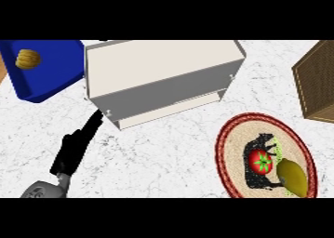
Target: Pick the tomato from the placemat and place it in the tiered shelf
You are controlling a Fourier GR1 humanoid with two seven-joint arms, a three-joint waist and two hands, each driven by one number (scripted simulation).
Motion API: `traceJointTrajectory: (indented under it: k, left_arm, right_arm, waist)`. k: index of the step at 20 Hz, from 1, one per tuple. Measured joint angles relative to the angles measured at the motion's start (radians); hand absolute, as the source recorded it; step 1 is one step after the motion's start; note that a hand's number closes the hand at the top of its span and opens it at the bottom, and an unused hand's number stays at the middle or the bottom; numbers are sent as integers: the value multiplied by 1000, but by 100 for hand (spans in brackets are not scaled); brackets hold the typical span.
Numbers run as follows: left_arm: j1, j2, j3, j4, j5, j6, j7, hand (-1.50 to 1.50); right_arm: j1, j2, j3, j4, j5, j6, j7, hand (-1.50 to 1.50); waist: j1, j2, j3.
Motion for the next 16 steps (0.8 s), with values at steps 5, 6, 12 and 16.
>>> traceJointTrajectory:
  k: [5, 6, 12, 16]
  left_arm:
    - [-10, -9, 1, 7, -5, -4, 10, 0]
    - [-8, -9, 3, 6, -3, -6, 14, 0]
    - [2, -5, 27, 27, 2, -17, -4, 0]
    - [14, -11, 34, 28, -2, -12, -12, 0]
  right_arm:
    - [-172, 125, 120, 54, 60, 102, 118, -150]
    - [-202, 151, 134, 72, 67, 119, 137, -150]
    - [-322, 305, 201, 186, 139, 183, 201, -150]
    - [-373, 380, 213, 273, 204, 214, 214, -150]
  waist:
    - [-1, -3, 2]
    - [-1, -4, 2]
    - [-23, -9, 3]
    - [-34, -11, 4]
